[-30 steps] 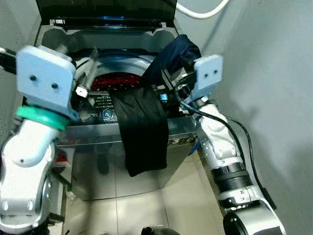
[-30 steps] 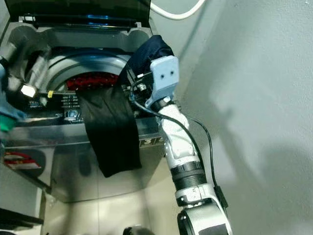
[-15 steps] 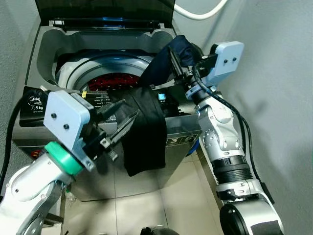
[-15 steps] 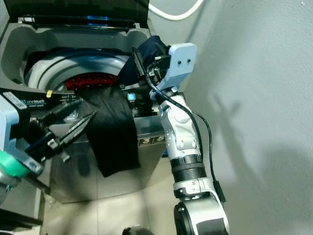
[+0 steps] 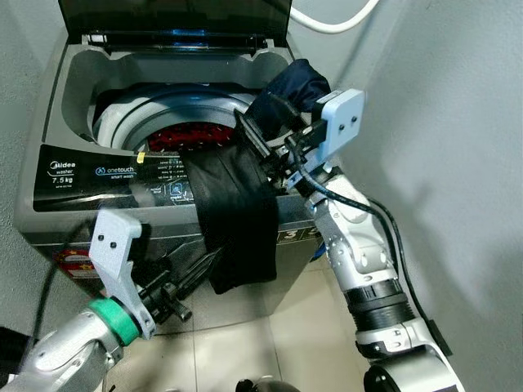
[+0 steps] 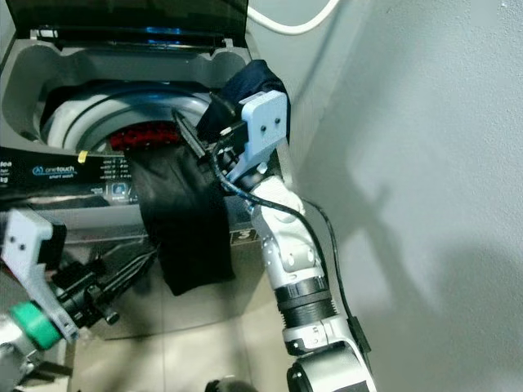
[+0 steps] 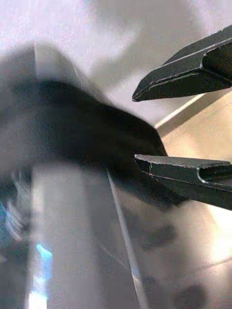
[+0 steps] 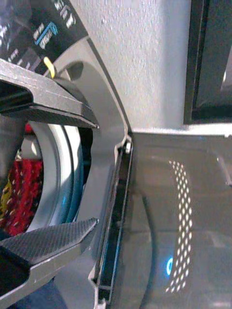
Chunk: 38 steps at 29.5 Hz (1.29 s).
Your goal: Clothes washing
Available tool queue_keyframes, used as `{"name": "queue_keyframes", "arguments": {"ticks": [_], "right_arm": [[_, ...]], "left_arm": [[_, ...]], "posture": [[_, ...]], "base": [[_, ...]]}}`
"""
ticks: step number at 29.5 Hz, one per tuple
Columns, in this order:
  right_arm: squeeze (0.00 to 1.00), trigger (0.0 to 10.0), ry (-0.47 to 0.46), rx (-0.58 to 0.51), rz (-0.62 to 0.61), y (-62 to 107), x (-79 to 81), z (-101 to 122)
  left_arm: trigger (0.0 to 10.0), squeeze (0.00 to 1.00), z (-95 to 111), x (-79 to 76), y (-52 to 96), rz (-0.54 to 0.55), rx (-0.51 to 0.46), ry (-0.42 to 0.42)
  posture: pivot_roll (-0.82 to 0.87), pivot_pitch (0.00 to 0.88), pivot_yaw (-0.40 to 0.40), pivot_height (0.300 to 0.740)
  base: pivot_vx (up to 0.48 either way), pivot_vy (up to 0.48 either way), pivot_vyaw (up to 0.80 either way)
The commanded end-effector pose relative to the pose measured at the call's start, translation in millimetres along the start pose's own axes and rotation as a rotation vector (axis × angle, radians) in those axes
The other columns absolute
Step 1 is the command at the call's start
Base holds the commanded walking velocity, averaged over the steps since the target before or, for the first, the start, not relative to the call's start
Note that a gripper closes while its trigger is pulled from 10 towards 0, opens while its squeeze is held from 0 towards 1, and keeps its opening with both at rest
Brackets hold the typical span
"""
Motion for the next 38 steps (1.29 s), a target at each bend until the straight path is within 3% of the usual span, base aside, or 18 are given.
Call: {"name": "queue_keyframes", "arguments": {"ticks": [1,5,7,9,11,15,19,21,23,24,26,31,34,35,37,38], "right_arm": [[0.00,10.0,-0.007,-0.009,0.001,0.5,0.6,3],[0.00,10.0,-0.004,-0.010,0.004,1.8,1.1,5],[0.00,10.0,-0.003,-0.009,0.012,3.4,2.1,7],[0.00,10.0,-0.004,-0.010,0.015,3.8,2.7,7],[0.00,10.0,-0.018,-0.004,0.072,4.3,12.8,7],[0.00,10.0,-0.021,0.033,0.179,6.7,30.9,1],[0.00,10.0,0.044,0.147,0.324,20.0,49.9,-20],[0.00,10.0,0.060,0.166,0.343,22.6,51.6,-24],[0.00,10.0,0.130,0.268,0.449,38.1,57.7,-41],[0.00,10.0,0.130,0.268,0.449,38.1,57.7,-41],[0.00,10.0,0.188,0.361,0.555,54.2,59.0,-51],[0.00,10.0,0.289,0.379,0.552,54.2,47.6,-53],[0.00,10.0,0.360,0.361,0.510,48.8,40.7,-54],[0.55,10.0,0.378,0.350,0.495,45.7,39.4,-54],[0.55,10.0,0.387,0.344,0.486,43.9,38.8,-54],[1.00,10.0,0.391,0.339,0.483,42.9,38.8,-53]], "left_arm": [[10.0,0.00,-11,10.2,-1.8,0.047,0.045,0.042],[10.0,0.00,-15,7.4,2.4,0.027,0.066,0.048],[10.0,0.00,-34,8.9,9.9,0.046,0.170,0.053],[10.0,0.00,-40,9.8,12.3,0.056,0.203,0.058],[10.0,0.00,-54,8.1,19.9,0.067,0.268,0.076],[10.0,0.00,-49,3.8,21.5,0.051,0.252,0.033],[10.0,0.00,-17,-8.2,17.7,-0.013,0.142,-0.206],[10.0,0.00,-13,-11.6,17.7,-0.030,0.129,-0.232],[10.0,0.00,-2,-27.1,20.4,-0.112,0.095,-0.284],[10.0,0.00,-2,-27.1,20.4,-0.112,0.095,-0.284],[10.0,0.00,-2,-41.6,26.9,-0.192,0.090,-0.306],[10.0,0.00,-15,-44.5,34.3,-0.223,0.128,-0.275],[10.0,0.00,-26,-40.6,40.0,-0.212,0.145,-0.214],[10.0,0.00,-29,-40.0,43.4,-0.213,0.151,-0.190],[10.0,0.00,-31,-40.0,45.6,-0.215,0.154,-0.177],[10.0,0.00,-32,-40.1,47.0,-0.214,0.156,-0.162]], "posture": [[0.13,0.070,-0.036,0.740],[0.13,0.071,-0.032,0.740],[0.13,0.076,-0.023,0.740],[0.13,0.076,-0.023,0.740],[0.13,0.083,-0.013,0.740],[0.14,0.083,-0.012,0.740],[0.15,0.084,-0.015,0.740],[0.15,0.084,-0.015,0.740],[0.15,0.082,-0.013,0.740],[0.15,0.082,-0.013,0.740],[0.15,0.083,-0.012,0.740],[0.15,0.083,-0.012,0.740],[0.15,0.081,-0.017,0.740],[0.15,0.082,-0.021,0.740],[0.15,0.082,-0.021,0.740],[0.15,0.082,-0.023,0.740]], "base": [[0.000,0.000,0.00],[0.000,0.000,0.00],[0.000,0.000,0.00],[0.000,0.000,0.00],[0.000,0.000,0.00],[0.000,0.000,0.00],[0.000,0.000,0.00],[0.000,0.000,0.00],[0.000,0.000,0.00],[0.000,0.000,0.00],[0.000,0.000,0.00],[0.000,0.000,0.00],[0.000,0.000,0.00],[0.000,0.000,0.00],[0.000,0.000,0.00],[0.000,0.000,0.00]]}}
Point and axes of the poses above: a point about 5 cm out from each wrist's last joint towards the gripper, its own y axis pointing back from the gripper into the wrist, its own z axis along the axis of the wrist's last joint, x = y × z, the point moved 6 cm from there along -y, pointing out of the wrist towards the gripper, and after that the axes turned 8 degrees about -y, right-handed, at the moved point
